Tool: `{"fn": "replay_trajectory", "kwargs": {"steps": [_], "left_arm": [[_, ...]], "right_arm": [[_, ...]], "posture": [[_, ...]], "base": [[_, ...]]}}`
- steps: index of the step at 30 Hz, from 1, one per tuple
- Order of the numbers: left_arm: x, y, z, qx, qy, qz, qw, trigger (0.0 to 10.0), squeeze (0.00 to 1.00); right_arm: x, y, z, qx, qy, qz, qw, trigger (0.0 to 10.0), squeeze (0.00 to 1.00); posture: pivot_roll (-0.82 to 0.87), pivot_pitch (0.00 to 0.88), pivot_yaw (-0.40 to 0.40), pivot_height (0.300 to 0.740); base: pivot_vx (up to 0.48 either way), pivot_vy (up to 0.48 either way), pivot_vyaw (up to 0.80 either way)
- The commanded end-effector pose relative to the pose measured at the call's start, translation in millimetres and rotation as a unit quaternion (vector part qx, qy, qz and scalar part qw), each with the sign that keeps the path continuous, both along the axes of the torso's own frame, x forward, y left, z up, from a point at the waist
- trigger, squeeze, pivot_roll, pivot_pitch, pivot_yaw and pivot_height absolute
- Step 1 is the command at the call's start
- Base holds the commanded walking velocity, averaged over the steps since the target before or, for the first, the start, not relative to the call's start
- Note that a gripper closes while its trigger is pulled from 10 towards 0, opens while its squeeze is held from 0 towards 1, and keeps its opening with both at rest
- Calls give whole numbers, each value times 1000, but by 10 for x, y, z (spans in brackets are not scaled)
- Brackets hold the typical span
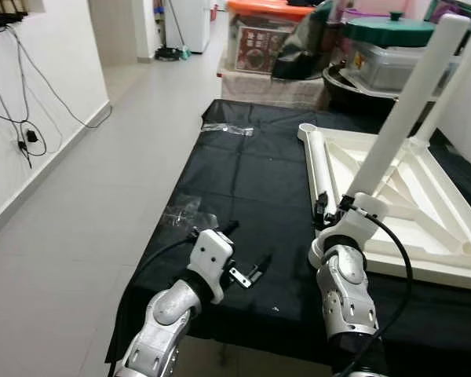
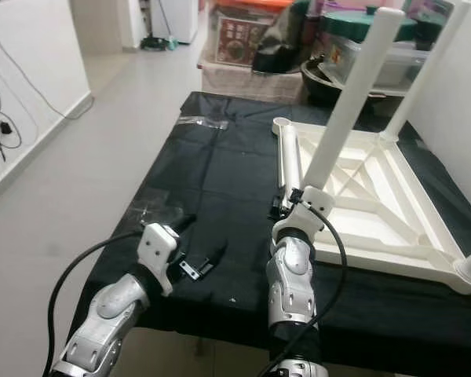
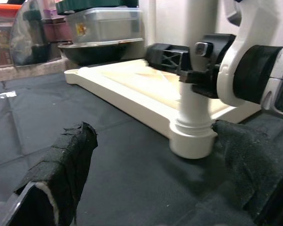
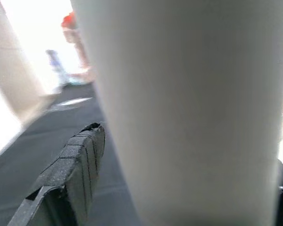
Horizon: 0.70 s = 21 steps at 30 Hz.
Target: Building children table
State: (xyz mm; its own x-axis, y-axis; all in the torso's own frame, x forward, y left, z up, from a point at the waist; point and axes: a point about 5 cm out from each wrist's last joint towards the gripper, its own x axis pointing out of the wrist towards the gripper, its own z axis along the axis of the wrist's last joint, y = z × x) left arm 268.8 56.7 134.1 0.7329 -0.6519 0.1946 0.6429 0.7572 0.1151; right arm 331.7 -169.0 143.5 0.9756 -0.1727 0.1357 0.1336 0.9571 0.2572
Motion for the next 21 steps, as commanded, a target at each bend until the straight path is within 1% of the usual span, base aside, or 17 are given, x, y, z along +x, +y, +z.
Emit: {"fn": "replay_trajectory", "kwargs": {"steps": [1, 2, 3, 5, 6, 7, 8, 10, 11, 12, 13, 14, 15, 16, 18, 20, 21], "left_arm": [[1, -24, -22, 7, 6, -7, 1000, 10000, 0], [1, -28, -23, 7, 6, -9, 1000, 10000, 0], [1, -28, -23, 7, 6, -9, 1000, 10000, 0], [1, -33, -25, 7, 8, -10, 1000, 10000, 0], [1, -33, -25, 7, 8, -10, 1000, 10000, 0], [4, -37, -25, 8, 8, -11, 1000, 10000, 0], [4, -37, -25, 8, 8, -11, 1000, 10000, 0], [7, -41, -26, 9, 8, -11, 1000, 10000, 0], [7, -41, -26, 9, 8, -11, 1000, 10000, 0], [9, -42, -28, 9, 8, -11, 1000, 10000, 0], [9, -42, -28, 9, 8, -11, 1000, 10000, 0], [9, -42, -29, 10, 8, -11, 1000, 10000, 0], [7, -44, -29, 11, 7, -12, 1000, 10000, 0], [7, -44, -29, 11, 7, -12, 1000, 10000, 0], [7, -48, -32, 13, 7, -13, 1000, 10000, 0], [7, -48, -32, 13, 7, -13, 1000, 10000, 0], [6, -49, -34, 13, 7, -14, 1000, 10000, 0]], "right_arm": [[53, -99, 80, -11, -31, 126, 991, 10000, 0], [48, -168, 116, -24, -33, 180, 983, 10000, 0], [48, -168, 116, -24, -33, 180, 983, 10000, 0], [16, -242, 181, -31, -22, 248, 968, 10000, 0], [16, -242, 181, -31, -22, 248, 968, 10000, 0], [2, -292, 237, -38, -17, 286, 957, 10000, 0], [2, -292, 237, -38, -17, 286, 957, 10000, 0], [4, -375, 351, -45, -12, 353, 934, 10000, 0], [4, -375, 351, -45, -12, 353, 934, 10000, 0], [17, -372, 414, -53, -15, 398, 916, 10000, 0], [17, -372, 414, -53, -15, 398, 916, 10000, 0], [31, -330, 443, -68, -15, 451, 890, 10000, 0], [42, -286, 445, -82, -9, 490, 868, 10000, 0], [42, -286, 445, -82, -9, 490, 868, 10000, 0], [97, -163, 394, -108, 6, 547, 830, 10000, 0], [97, -163, 394, -108, 6, 547, 830, 10000, 0], [113, -105, 355, -118, 16, 571, 812, 10000, 0]], "posture": [[82, 0, -79, 740], [83, 0, -79, 740], [83, 0, -79, 740], [83, 0, -79, 740], [83, 0, -79, 740], [83, 0, -79, 740], [83, 0, -79, 740], [83, 0, -80, 740], [83, 0, -80, 740], [92, 0, -85, 740], [92, 0, -85, 740], [92, 0, -85, 740], [92, 0, -85, 740], [92, 0, -85, 740], [108, 0, -94, 740], [108, 0, -94, 740], [121, 0, -96, 740]], "base": [[0, 0, 0], [0, 0, 0], [0, 0, 0], [0, 0, 0], [0, 0, 0], [0, 0, 0], [0, 0, 0], [0, 0, 0], [0, 0, 0], [0, 0, 0], [0, 0, 0], [0, 0, 0], [0, 0, 0], [0, 0, 0], [0, 0, 0], [0, 0, 0], [0, 0, 0]]}}
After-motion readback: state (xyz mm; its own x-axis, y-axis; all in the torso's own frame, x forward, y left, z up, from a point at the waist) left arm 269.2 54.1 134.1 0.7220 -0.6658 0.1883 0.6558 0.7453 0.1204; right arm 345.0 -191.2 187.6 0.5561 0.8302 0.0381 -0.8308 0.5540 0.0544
